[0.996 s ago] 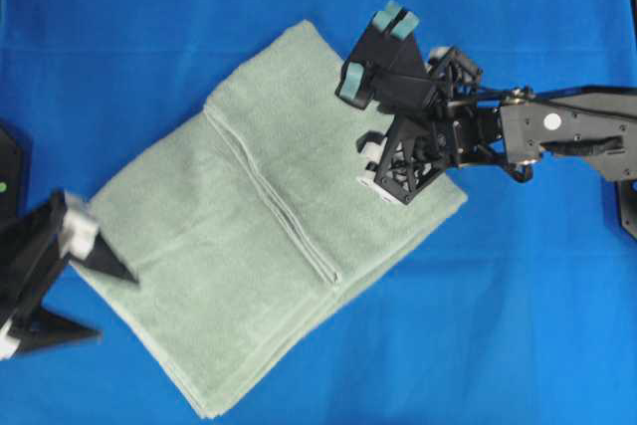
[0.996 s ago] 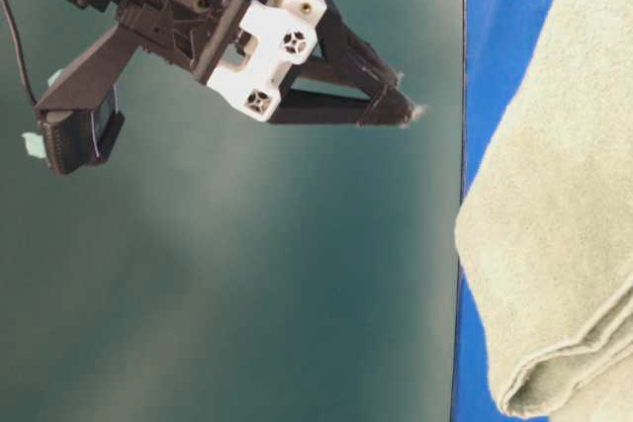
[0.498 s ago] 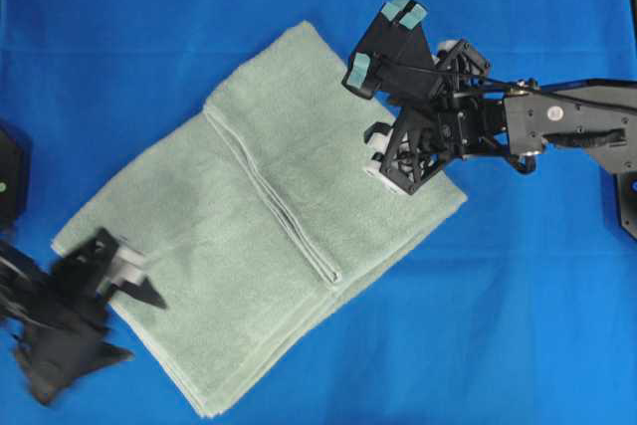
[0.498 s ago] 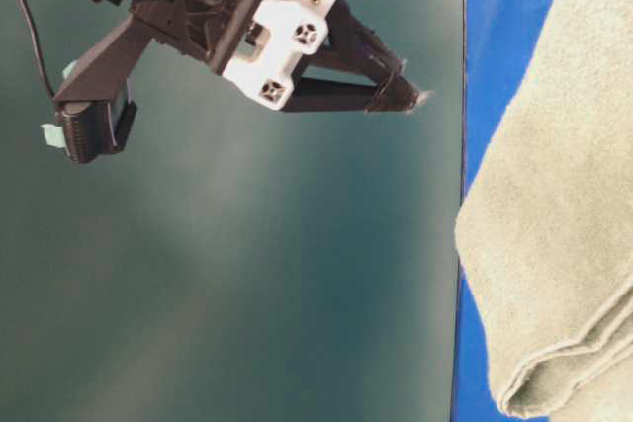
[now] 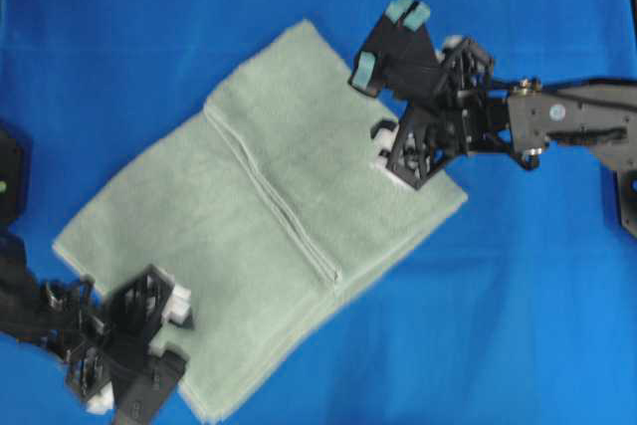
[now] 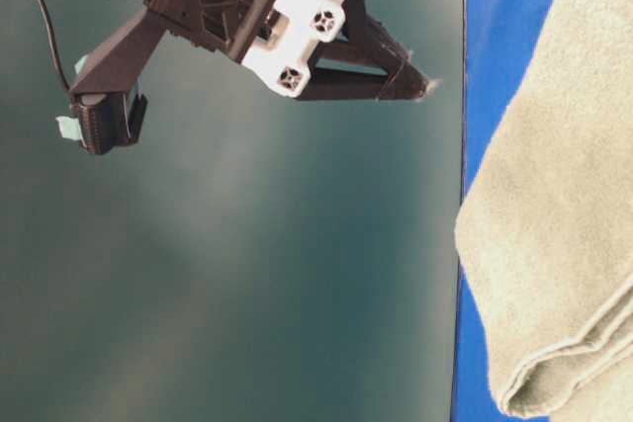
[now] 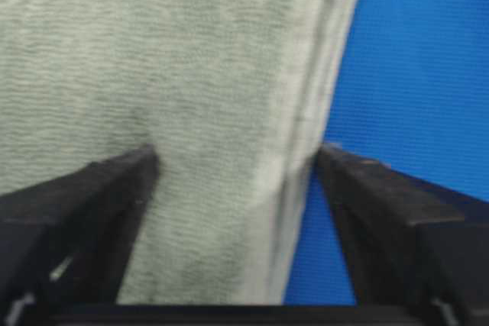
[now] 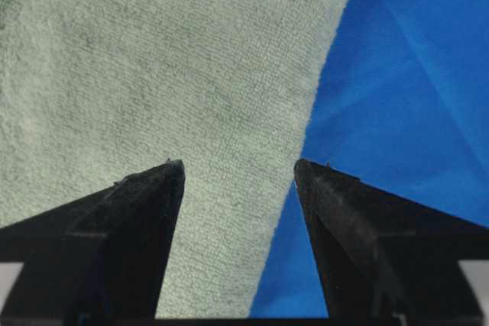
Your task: Fold a bath towel.
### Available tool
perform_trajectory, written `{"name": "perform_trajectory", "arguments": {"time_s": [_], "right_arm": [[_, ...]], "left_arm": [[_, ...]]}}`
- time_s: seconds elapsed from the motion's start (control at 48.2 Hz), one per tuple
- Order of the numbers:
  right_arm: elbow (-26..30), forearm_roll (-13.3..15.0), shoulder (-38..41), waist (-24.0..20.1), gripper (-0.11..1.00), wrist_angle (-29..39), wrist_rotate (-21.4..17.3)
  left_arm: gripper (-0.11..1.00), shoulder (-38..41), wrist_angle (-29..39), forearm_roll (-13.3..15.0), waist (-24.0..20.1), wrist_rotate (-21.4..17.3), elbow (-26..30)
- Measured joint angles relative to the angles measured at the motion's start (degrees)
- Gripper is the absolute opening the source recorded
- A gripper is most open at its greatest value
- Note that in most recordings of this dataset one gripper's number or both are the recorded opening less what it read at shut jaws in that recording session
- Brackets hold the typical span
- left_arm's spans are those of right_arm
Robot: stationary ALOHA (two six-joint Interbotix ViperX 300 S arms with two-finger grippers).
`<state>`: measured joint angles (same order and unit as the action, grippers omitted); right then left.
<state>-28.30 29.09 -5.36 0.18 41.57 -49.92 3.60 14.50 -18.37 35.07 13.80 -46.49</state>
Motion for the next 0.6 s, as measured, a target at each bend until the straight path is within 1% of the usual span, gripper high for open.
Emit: {"name": "perform_trajectory", "arguments": {"time_s": [0.042, 0.062, 0.145, 0.208, 0.27, 0.291, 0.415, 0.498, 0.602], "right_arm": [[-0.1, 0.0, -0.1, 0.0, 0.62, 0.0, 0.0], [-0.2, 0.0, -0.1, 0.0, 0.62, 0.0, 0.0], [-0.4, 0.1, -0.2, 0.0, 0.62, -0.1, 0.0], [-0.4, 0.1, -0.2, 0.0, 0.62, -0.1, 0.0], [-0.4, 0.2, -0.2, -0.1, 0.62, -0.1, 0.0], [-0.4, 0.2, -0.2, 0.0, 0.62, -0.2, 0.0], [-0.4, 0.2, -0.2, -0.1, 0.62, -0.2, 0.0], [-0.4, 0.2, -0.2, -0.1, 0.62, -0.2, 0.0], [-1.0, 0.2, -0.5, -0.4, 0.62, -0.2, 0.0]], "left_arm": [[0.67, 0.0, 0.9, 0.0, 0.2, 0.1, 0.2], [0.61, 0.0, 1.5, 0.0, 0.3, 0.2, 0.4], [0.39, 0.1, 4.4, 0.0, 0.4, 0.0, 1.4], [0.23, 0.3, 7.0, -0.3, 0.2, -0.9, 2.4], [0.12, 0.2, 9.4, -0.4, 0.2, -2.3, 3.2], [0.09, 0.1, 10.5, -0.4, 0.2, -3.2, 3.4], [0.09, -0.4, 15.2, -0.4, 0.1, -7.1, 4.2], [0.09, -1.1, 19.8, -0.4, -0.3, -9.8, 5.1], [0.09, -4.0, 28.9, -0.2, -1.4, -13.3, 7.8]]}}
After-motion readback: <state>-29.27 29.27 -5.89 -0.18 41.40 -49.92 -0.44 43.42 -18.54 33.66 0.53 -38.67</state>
